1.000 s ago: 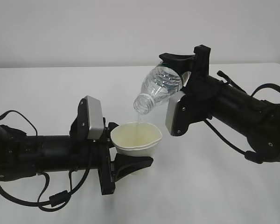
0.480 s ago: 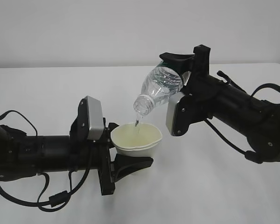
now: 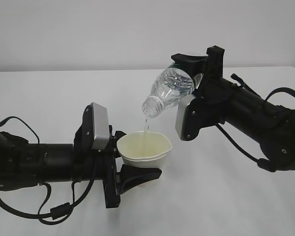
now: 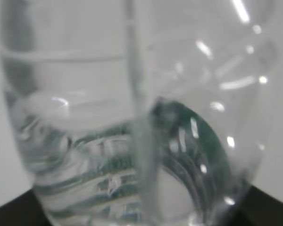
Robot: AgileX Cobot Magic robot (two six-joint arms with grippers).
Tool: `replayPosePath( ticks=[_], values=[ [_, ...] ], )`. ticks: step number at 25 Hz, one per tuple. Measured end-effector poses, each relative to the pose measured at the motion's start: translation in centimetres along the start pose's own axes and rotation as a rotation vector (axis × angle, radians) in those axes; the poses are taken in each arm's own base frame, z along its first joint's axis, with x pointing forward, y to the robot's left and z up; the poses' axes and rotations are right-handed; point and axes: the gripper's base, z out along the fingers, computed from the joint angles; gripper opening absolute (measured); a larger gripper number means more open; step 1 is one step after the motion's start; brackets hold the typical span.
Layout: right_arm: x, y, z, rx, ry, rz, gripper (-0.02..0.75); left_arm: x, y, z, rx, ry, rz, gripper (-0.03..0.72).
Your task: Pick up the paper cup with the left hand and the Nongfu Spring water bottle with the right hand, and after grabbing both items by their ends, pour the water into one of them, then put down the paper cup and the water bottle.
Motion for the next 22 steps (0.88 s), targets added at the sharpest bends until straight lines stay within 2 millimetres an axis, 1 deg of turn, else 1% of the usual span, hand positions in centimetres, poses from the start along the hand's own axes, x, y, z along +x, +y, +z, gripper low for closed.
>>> replayPosePath(
  ticks=[8, 22],
  values=[
    [0.00, 0.00, 0.00, 0.000, 0.000, 0.000, 0.474, -0.81, 0.06, -0.16, -0.003, -0.016, 0.021, 0.420],
    [0.00, 0.00, 0.00, 0.000, 0.000, 0.000, 0.474, -0.81, 0.06, -0.16, -0.003, -0.016, 0.021, 0.420]
  ],
)
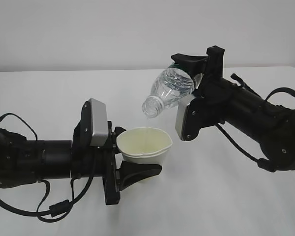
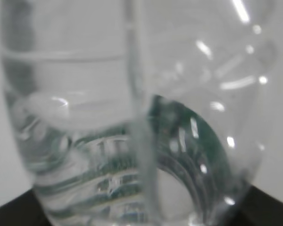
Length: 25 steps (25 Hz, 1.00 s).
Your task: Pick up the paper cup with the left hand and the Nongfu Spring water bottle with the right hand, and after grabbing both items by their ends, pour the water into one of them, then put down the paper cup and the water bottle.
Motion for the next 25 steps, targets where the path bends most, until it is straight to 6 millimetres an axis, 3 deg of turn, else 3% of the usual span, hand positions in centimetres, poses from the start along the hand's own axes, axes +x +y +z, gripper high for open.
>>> replayPosePath(
  ticks=[7, 25],
  values=[
    [0.0, -0.1, 0.0, 0.004, 0.000, -0.001, 0.474, -0.1, 0.0, 0.0, -0.001, 0.000, 0.002, 0.420],
    [-0.2, -2.7, -0.4, 0.076, -0.004, -0.018, 0.474, -2.3, 0.3, -0.5, -0.032, -0.042, -0.013, 0.419]
  ],
)
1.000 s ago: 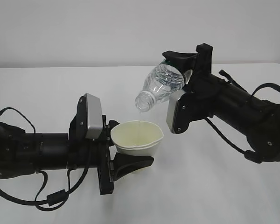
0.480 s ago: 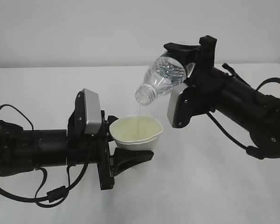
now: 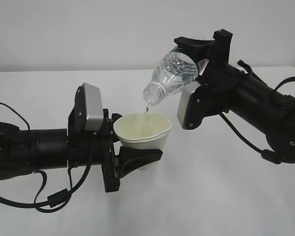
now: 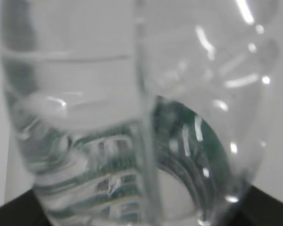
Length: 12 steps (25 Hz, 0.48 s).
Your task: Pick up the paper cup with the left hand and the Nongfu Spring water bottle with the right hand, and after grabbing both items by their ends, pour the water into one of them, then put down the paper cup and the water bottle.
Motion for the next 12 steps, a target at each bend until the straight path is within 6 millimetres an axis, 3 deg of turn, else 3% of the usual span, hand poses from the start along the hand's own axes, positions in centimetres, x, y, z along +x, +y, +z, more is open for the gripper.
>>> replayPosePath(
  ticks=[12],
  values=[
    [-0.1, -1.2, -0.1, 0.033, -0.001, -0.008, 0.474, -2.7, -0.3, -0.6, 0.020, -0.046, 0.044, 0.419]
  ],
)
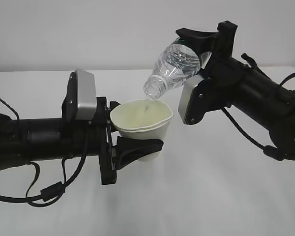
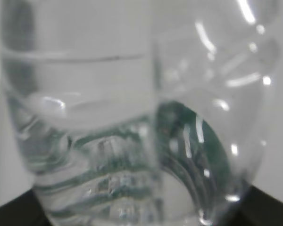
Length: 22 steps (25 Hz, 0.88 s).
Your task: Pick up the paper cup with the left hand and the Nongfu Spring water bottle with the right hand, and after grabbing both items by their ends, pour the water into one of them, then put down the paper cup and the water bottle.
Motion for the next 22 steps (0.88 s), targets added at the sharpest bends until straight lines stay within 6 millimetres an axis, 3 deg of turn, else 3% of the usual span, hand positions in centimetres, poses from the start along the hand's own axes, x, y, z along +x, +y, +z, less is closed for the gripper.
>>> replayPosePath(
  ticks=[22],
  values=[
    [0.01, -0.42, -0.04, 0.012, 0.003, 0.001, 0.474, -0.57, -0.19, -0.13, 0.019, -0.005, -0.016, 0.419]
  ],
)
